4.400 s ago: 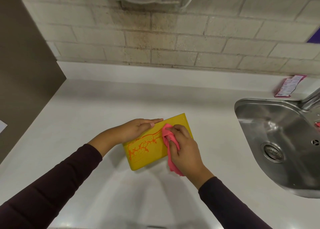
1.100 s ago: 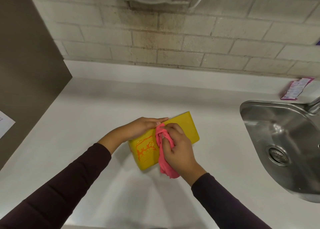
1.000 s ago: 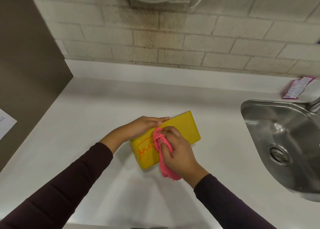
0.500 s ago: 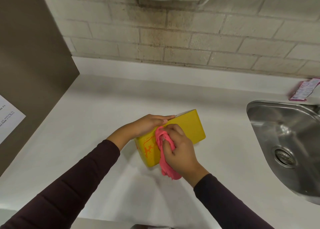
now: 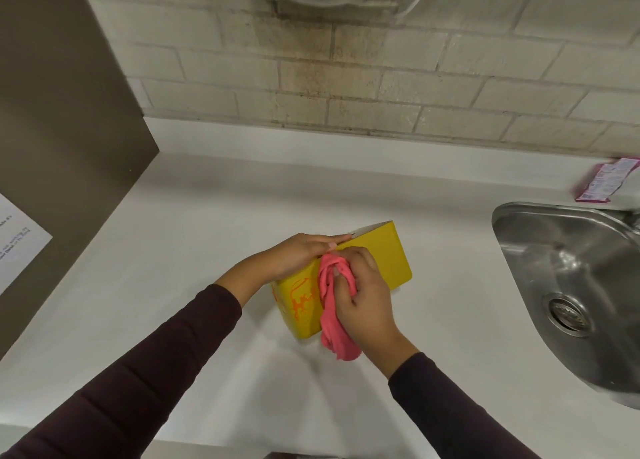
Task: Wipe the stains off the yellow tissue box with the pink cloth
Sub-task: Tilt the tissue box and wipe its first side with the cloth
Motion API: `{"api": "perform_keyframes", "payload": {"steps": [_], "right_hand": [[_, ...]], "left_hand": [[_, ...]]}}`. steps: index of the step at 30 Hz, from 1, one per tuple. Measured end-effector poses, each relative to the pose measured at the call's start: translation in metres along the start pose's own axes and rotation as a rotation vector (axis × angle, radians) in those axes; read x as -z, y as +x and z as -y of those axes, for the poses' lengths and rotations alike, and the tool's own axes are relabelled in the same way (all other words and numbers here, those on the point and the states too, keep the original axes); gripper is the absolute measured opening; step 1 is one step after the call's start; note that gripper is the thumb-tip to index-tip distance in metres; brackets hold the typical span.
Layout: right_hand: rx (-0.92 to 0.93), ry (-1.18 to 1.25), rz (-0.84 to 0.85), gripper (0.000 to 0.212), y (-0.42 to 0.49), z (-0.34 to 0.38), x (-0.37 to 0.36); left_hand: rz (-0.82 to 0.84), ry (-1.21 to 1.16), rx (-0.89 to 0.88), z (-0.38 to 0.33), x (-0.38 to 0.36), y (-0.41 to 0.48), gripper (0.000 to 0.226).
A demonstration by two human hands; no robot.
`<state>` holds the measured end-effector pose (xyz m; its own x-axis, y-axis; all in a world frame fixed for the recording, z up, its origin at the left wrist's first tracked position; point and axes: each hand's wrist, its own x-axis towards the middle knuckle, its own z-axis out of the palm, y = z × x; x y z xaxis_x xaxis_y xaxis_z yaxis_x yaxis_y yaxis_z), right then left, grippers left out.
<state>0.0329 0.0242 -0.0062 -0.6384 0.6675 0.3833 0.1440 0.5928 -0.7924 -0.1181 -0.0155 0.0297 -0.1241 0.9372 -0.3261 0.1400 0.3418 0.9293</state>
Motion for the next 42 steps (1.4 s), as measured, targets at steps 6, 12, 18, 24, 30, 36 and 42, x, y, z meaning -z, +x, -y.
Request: {"api": "perform_keyframes", "payload": {"steps": [6,12,18,24,30,36,42], "right_hand": [[0.101,-0.081,0.214,0.032,-0.014,-0.003,0.011],[0.003,-0.076,0.023,0.023,0.0,-0.008,0.02],[-0.017,-0.118,0.031,0.049,-0.011,0.005,-0.004],[0.082,-0.193,0.091,0.038,-0.02,-0.005,0.012],[-0.014,-0.121,-0.01,0.038,-0.009,-0.005,0.01],[0.084,-0.116,0.09,0.039,-0.008,0.004,-0.003],[0.204,-0.155,0.285,0.036,-0.008,-0.002,0.019]], "left_hand": [[0.014,0.017,-0.007,0.001,0.001,0.0,0.036],[-0.005,0.038,-0.007,0.002,0.001,0.0,0.035],[-0.004,0.046,0.003,-0.002,0.002,-0.001,0.035],[-0.002,0.067,-0.009,0.001,-0.002,-0.003,0.035],[-0.002,0.058,-0.006,-0.001,-0.001,-0.002,0.036],[0.007,0.04,0.001,-0.002,0.002,-0.003,0.037],[0.008,0.046,0.009,-0.004,0.001,-0.003,0.038]]}}
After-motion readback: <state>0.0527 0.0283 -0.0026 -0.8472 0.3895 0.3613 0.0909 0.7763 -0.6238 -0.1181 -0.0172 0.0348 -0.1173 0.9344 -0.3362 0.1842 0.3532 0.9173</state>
